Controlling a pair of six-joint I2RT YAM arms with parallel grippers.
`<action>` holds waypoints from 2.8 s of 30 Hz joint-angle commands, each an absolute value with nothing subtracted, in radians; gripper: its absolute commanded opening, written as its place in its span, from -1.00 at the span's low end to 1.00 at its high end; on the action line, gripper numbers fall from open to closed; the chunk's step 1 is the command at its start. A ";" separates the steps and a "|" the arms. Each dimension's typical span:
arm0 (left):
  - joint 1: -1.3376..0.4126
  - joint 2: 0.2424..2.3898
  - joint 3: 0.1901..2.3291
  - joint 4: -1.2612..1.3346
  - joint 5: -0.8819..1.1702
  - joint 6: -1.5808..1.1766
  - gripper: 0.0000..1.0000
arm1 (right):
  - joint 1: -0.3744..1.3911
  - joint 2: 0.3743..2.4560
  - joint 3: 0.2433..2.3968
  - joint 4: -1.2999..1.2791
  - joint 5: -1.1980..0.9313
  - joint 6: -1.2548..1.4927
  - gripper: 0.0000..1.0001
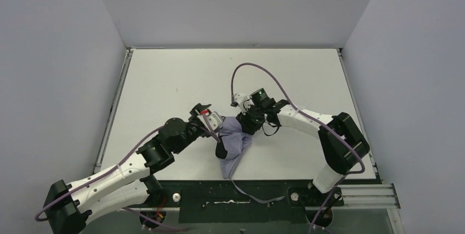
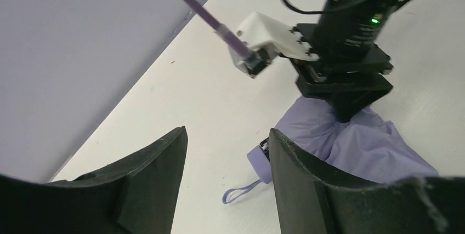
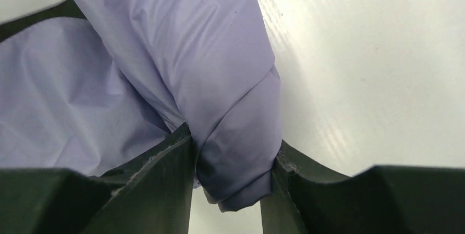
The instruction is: Put away the umbrella
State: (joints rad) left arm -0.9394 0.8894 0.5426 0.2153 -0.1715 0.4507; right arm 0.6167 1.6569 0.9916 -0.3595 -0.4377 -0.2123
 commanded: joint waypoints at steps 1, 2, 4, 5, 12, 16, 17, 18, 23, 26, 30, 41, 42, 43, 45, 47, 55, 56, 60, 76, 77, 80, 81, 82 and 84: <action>-0.824 0.809 0.538 0.108 -0.073 0.274 0.07 | 0.693 1.612 0.935 -0.229 -0.147 -0.461 -0.65; -0.801 0.804 0.543 0.096 -0.054 0.259 0.07 | 0.715 1.601 0.908 -0.205 -0.131 -0.517 -0.66; -0.767 0.812 0.548 0.090 -0.017 0.249 0.08 | 0.766 1.576 0.844 -0.140 -0.103 -0.620 -0.69; -0.753 0.821 0.553 0.089 -0.004 0.247 0.09 | 0.786 1.562 0.812 -0.106 -0.097 -0.658 -0.69; -0.698 0.903 0.552 0.186 0.041 0.243 0.41 | 0.875 1.500 0.626 0.087 -0.055 -0.860 -0.72; -0.644 0.972 0.579 0.166 0.167 0.267 0.47 | 0.905 1.499 0.567 0.146 -0.010 -0.914 -0.72; -0.632 0.999 0.600 0.129 0.245 0.282 0.47 | 0.913 1.501 0.555 0.160 -0.004 -0.923 -0.72; -0.622 1.023 0.621 0.097 0.303 0.298 0.48 | 0.920 1.502 0.541 0.177 0.023 -0.935 -0.72; -0.556 1.154 0.718 0.004 0.516 0.342 0.62 | 0.953 1.515 0.485 0.270 0.095 -1.007 -0.74; -0.524 1.239 0.787 -0.094 0.610 0.376 0.63 | 0.967 1.523 0.466 0.305 0.122 -1.038 -0.75; -0.506 1.368 0.898 -0.242 0.755 0.450 0.63 | 0.982 1.523 0.453 0.319 0.135 -1.041 -0.76; -0.512 1.658 1.117 -0.543 0.841 0.547 0.81 | 1.002 1.494 0.432 0.342 0.168 -1.037 -0.77; -0.513 1.668 1.127 -0.553 0.841 0.549 0.82 | 1.002 1.488 0.430 0.342 0.170 -1.036 -0.77; -0.514 1.679 1.138 -0.558 0.838 0.548 0.82 | 1.003 1.483 0.429 0.341 0.171 -1.037 -0.77; -0.517 1.712 1.171 -0.583 0.826 0.541 0.82 | 1.004 1.471 0.428 0.342 0.175 -1.038 -0.77; -0.523 1.745 1.205 -0.614 0.827 0.546 0.83 | 1.002 1.457 0.424 0.349 0.186 -1.037 -0.77; -0.592 1.851 1.287 -0.667 0.824 0.590 0.85 | 0.955 1.362 0.379 0.295 0.186 -1.074 -0.78; -0.597 1.869 1.298 -0.669 0.827 0.591 0.85 | 0.953 1.352 0.375 0.291 0.182 -1.073 -0.78; -0.615 1.926 1.323 -0.649 0.838 0.581 0.86 | 0.948 1.323 0.370 0.277 0.171 -1.069 -0.78; -0.649 2.000 1.265 -0.465 0.775 0.508 0.13 | 0.940 1.299 0.385 0.279 0.119 -0.991 -0.75; -0.649 1.998 1.259 -0.461 0.771 0.508 -0.04 | 0.940 1.296 0.388 0.279 0.117 -0.986 -0.73; -0.650 1.984 1.237 -0.444 0.745 0.509 -0.51 | 0.940 1.275 0.398 0.261 0.110 -0.980 -0.60; -0.650 1.978 1.229 -0.438 0.736 0.509 -0.59 | 0.939 1.266 0.404 0.245 0.106 -0.978 -0.53; -0.651 1.971 1.223 -0.433 0.728 0.511 -0.67 | 0.940 1.254 0.412 0.223 0.101 -0.977 -0.42; -0.652 1.958 1.213 -0.426 0.709 0.515 -0.83 | 0.939 1.219 0.436 0.165 0.089 -0.973 -0.15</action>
